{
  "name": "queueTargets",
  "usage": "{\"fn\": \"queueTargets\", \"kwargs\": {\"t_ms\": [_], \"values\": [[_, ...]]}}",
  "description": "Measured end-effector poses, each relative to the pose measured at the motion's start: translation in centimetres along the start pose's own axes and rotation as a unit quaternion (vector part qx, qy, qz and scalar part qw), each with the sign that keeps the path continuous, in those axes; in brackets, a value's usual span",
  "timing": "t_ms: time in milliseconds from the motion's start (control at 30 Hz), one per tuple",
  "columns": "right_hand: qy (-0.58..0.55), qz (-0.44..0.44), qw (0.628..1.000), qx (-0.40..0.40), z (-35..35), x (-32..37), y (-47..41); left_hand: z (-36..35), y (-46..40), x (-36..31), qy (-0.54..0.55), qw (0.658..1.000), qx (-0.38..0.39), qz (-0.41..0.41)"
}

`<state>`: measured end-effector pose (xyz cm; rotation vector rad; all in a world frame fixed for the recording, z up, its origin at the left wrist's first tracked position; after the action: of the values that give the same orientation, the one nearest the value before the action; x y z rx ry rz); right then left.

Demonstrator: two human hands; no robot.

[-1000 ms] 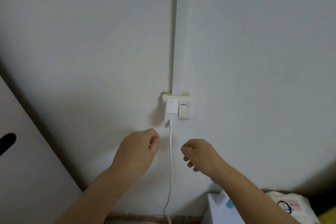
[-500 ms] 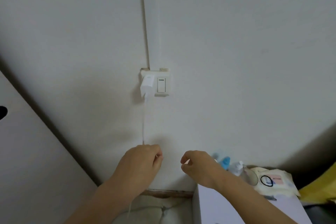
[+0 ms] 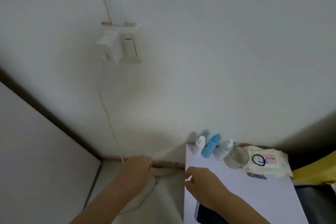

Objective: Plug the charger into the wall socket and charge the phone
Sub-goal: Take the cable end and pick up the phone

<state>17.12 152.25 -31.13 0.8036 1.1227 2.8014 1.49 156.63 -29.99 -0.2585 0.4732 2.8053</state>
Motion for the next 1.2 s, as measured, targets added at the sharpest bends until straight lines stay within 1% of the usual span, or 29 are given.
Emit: {"fn": "queueTargets", "kwargs": {"t_ms": [33, 100, 133, 167, 200, 267, 300, 367, 400, 433, 467, 500, 567, 600, 633, 667, 700, 733, 767, 833, 867, 933, 967, 1067, 1133, 1200], "values": [[-0.006, -0.002, 1.000, 0.002, -0.4, -0.6, -0.5, -0.6, -0.5, 0.0, -0.006, 1.000, 0.010, -0.010], [-0.021, -0.013, 1.000, 0.001, -1.0, -1.8, -1.5, -1.9, -1.8, -0.6, -0.043, 0.997, 0.032, -0.056], [-0.028, -0.021, 0.999, 0.000, -1.3, -2.3, -2.0, -2.6, -2.5, -1.0, -0.062, 0.994, 0.058, -0.071], [-0.036, -0.029, 0.999, -0.003, -1.5, -2.9, -2.6, -3.5, -3.3, -1.1, -0.120, 0.988, 0.061, -0.081], [-0.044, -0.036, 0.998, -0.005, -1.8, -3.4, -3.2, -4.5, -4.0, -0.8, -0.164, 0.981, 0.078, -0.074], [-0.058, -0.046, 0.997, -0.004, -2.4, -4.4, -4.3, -7.3, -5.8, 0.1, -0.204, 0.970, 0.110, -0.075], [-0.064, -0.051, 0.997, -0.003, -2.7, -4.8, -4.9, -8.3, -6.9, 0.8, -0.229, 0.966, 0.095, -0.070], [-0.069, -0.059, 0.996, 0.001, -3.5, -5.7, -6.1, -9.0, -8.5, 1.1, -0.257, 0.960, 0.099, -0.041], [-0.072, -0.063, 0.995, 0.004, -3.9, -6.1, -6.6, -9.8, -9.1, 1.7, -0.254, 0.958, 0.134, -0.025], [-0.075, -0.068, 0.995, 0.009, -4.4, -6.5, -7.2, -10.1, -10.1, 2.3, -0.248, 0.959, 0.137, -0.005], [-0.078, -0.073, 0.994, 0.014, -4.9, -7.0, -7.7, -10.8, -10.6, 3.5, -0.244, 0.956, 0.158, 0.036], [-0.081, -0.077, 0.993, 0.018, -5.4, -7.3, -8.1, -11.4, -10.7, 4.6, -0.248, 0.958, 0.138, 0.042], [-0.086, -0.083, 0.993, 0.020, -6.3, -7.9, -8.8, -13.1, -11.3, 7.1, -0.278, 0.951, 0.126, 0.045], [-0.087, -0.084, 0.992, 0.020, -6.7, -8.1, -9.1, -14.8, -10.8, 8.9, -0.251, 0.956, 0.139, 0.054], [-0.089, -0.084, 0.992, 0.020, -7.1, -8.2, -9.3, -16.2, -11.4, 10.4, -0.225, 0.970, 0.087, 0.036], [-0.091, -0.085, 0.992, 0.020, -7.5, -8.4, -9.5, -16.2, -11.2, 11.6, -0.167, 0.978, 0.096, 0.074], [-0.092, -0.085, 0.992, 0.021, -7.9, -8.5, -9.8, -15.8, -11.2, 12.0, -0.151, 0.981, 0.074, 0.095], [-0.095, -0.085, 0.992, 0.023, -8.3, -8.6, -10.0, -15.2, -11.1, 12.0, -0.096, 0.984, 0.089, 0.124], [-0.098, -0.085, 0.991, 0.026, -8.8, -8.5, -10.2, -14.8, -10.7, 11.7, -0.050, 0.985, 0.089, 0.138], [-0.103, -0.081, 0.991, 0.030, -9.6, -8.3, -10.7, -13.8, -10.0, 10.9, 0.037, 0.989, 0.075, 0.124], [-0.103, -0.081, 0.991, 0.034, -10.1, -8.2, -11.0, -12.6, -9.3, 10.7, 0.061, 0.988, 0.052, 0.130], [-0.099, -0.080, 0.991, 0.044, -10.9, -7.7, -11.5, -10.4, -7.9, 10.3, 0.074, 0.989, 0.023, 0.127], [-0.097, -0.077, 0.991, 0.048, -11.3, -7.4, -11.8, -9.6, -7.1, 10.5, 0.102, 0.986, 0.013, 0.132], [-0.113, -0.069, 0.990, 0.038, -12.0, -6.7, -12.3, -6.2, -4.1, 10.6, 0.136, 0.982, -0.027, 0.126], [-0.142, -0.069, 0.987, 0.028, -12.4, -6.3, -12.7, -4.7, -2.0, 10.8, 0.172, 0.978, -0.030, 0.110], [-0.168, -0.072, 0.983, 0.018, -12.7, -6.1, -13.5, -3.6, 0.0, 11.1, 0.211, 0.972, -0.017, 0.098]]}}
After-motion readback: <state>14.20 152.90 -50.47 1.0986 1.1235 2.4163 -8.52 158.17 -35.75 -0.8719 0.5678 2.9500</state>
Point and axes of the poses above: each hand's wrist, its own y-axis away from the middle knuckle, its own z-axis out of the back of the hand, x = y × z, the point moved 9 cm from there along -y, towards the middle knuckle, and after that the axes turned 6 degrees about x, right-handed, at the moved point
